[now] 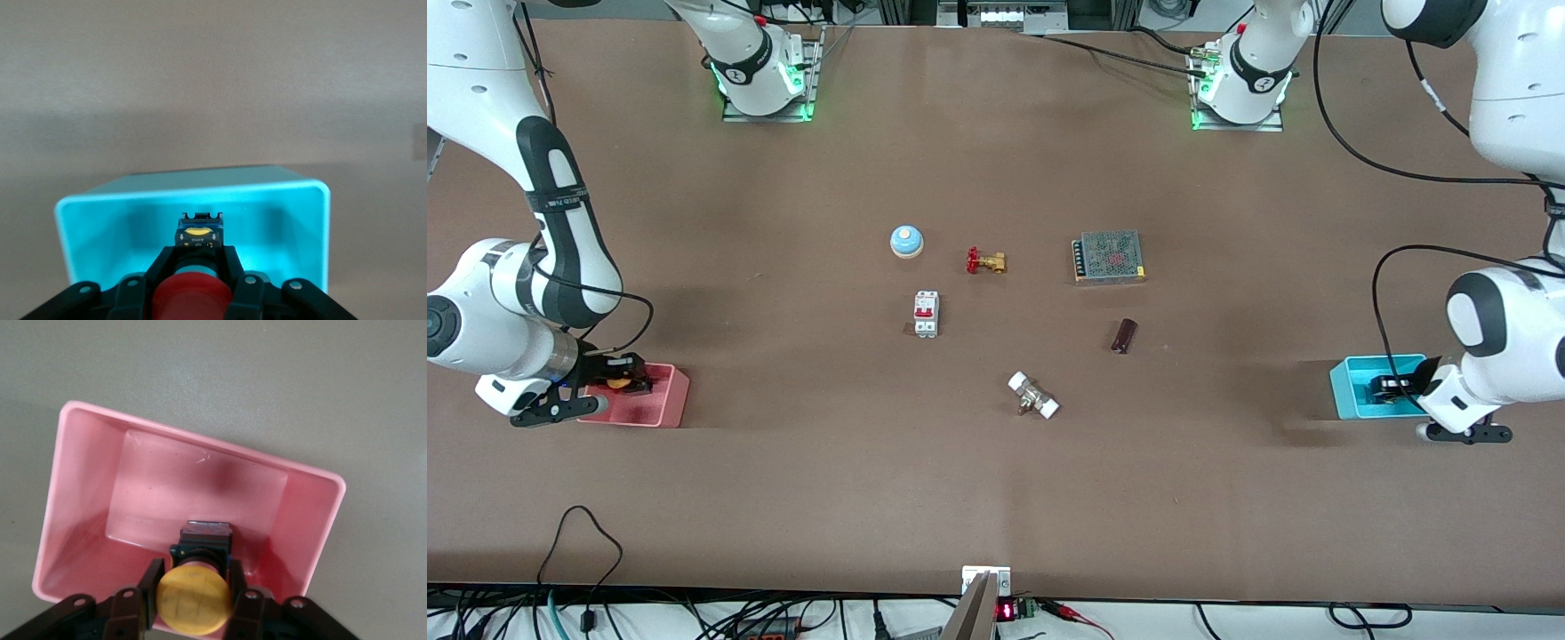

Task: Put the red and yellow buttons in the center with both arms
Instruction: 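Lift the yellow button with the right gripper while the left gripper lifts the red button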

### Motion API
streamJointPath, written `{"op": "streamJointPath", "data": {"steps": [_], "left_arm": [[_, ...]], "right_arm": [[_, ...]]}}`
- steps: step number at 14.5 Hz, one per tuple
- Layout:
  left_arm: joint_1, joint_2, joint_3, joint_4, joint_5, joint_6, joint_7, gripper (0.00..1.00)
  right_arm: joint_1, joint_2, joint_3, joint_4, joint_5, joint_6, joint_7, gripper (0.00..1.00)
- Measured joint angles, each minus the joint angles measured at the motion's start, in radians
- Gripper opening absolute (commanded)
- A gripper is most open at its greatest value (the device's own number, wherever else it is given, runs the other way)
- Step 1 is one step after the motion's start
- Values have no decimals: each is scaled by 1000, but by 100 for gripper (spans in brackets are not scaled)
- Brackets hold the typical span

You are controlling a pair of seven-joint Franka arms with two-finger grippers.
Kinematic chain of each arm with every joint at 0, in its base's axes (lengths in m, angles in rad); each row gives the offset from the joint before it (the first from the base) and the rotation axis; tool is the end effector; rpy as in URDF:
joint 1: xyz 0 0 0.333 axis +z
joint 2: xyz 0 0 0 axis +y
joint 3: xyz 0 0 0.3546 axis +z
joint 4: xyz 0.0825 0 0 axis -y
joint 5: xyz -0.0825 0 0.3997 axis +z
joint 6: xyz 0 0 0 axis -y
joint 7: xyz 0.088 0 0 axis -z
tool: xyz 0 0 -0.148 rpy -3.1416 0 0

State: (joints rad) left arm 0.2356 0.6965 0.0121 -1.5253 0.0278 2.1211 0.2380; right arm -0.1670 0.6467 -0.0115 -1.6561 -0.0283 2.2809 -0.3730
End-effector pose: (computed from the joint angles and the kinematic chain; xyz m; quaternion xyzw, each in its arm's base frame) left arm 0.7088 0.1803 0.2195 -0.9986 0.0042 0.0525 0.0029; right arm 0.7052 -0.1280 0.2107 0.9940 0.1075 -0.0144 0.0106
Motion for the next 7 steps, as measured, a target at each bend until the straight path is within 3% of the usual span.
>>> {"op": "streamJointPath", "data": {"steps": [4, 7], "left_arm": [[-21, -95, -14, 65, 48, -208, -16, 21], [-110, -128, -19, 82, 49, -302, -97, 22]], "right_arm": [[0, 1, 0, -1, 0, 0, -2, 32], [0, -1, 1, 3, -1, 9, -16, 32]]}}
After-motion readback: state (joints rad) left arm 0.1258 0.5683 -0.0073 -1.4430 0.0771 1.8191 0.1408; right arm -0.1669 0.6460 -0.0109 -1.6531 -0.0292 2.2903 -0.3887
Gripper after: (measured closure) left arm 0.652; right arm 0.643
